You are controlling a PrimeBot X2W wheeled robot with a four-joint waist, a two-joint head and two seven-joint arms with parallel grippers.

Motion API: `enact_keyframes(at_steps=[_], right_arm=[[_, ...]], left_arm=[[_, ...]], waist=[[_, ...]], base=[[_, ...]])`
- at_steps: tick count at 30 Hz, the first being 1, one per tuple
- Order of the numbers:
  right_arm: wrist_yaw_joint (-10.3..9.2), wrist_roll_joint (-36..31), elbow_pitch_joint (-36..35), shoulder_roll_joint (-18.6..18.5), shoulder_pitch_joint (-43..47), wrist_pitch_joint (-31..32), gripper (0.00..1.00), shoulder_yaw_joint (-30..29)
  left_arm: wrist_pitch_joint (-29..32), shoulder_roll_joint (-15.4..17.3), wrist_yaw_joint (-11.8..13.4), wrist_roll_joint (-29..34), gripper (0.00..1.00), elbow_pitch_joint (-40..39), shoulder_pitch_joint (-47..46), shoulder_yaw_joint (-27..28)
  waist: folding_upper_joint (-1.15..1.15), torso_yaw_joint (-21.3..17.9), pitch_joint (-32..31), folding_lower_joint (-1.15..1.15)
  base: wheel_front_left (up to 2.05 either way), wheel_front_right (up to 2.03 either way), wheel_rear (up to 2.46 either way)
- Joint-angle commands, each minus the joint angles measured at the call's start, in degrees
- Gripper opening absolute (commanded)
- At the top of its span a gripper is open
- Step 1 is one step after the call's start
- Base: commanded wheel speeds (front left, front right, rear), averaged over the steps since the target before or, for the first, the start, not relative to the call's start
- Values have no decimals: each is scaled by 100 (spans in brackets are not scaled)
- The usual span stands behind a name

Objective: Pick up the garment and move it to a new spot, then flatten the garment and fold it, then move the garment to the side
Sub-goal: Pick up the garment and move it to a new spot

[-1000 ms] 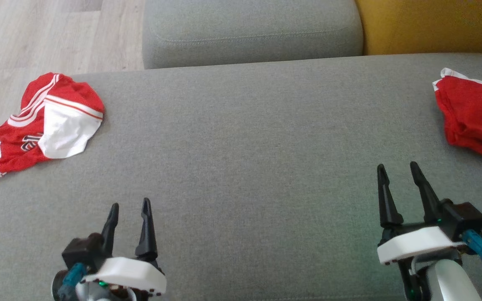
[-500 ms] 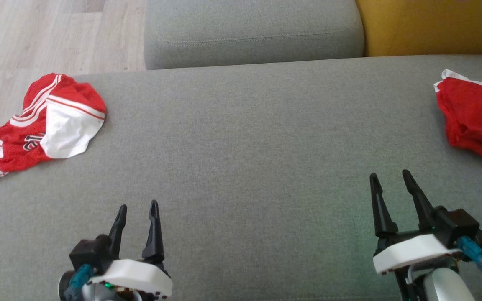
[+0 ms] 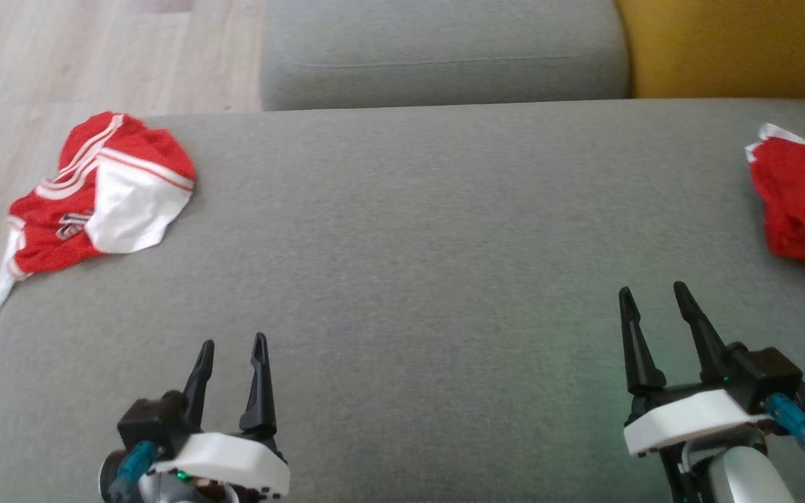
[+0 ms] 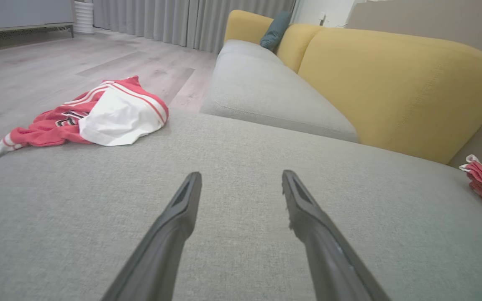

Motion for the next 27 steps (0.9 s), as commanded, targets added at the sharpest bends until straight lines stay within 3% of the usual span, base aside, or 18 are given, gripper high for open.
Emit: enact_keyframes(at_steps=[1,17,22,27], right_arm=[[37,2,-272,-14,-87,1,100,131],[37,103,-364,-14,-73,-14,100,487],[37,123,-364,-14,-102,-3,100,624],[37,48,-369,-14,-238,65,100,875]], left_arm=[[-69,-20,27,-34,100,-172,-248,155],[-69,-20,-29,91,100,-189,-285,311],[-69,-20,-37,98,100,-218,-264,380],[-69,-20,8,56,100,-355,-199,493]], waist=[[0,196,1,1],[0,2462,-49,1],[0,2799,-56,1],[0,2880,53,1]], base=[[0,0,0],[0,0,0],[0,0,0],[0,0,0]])
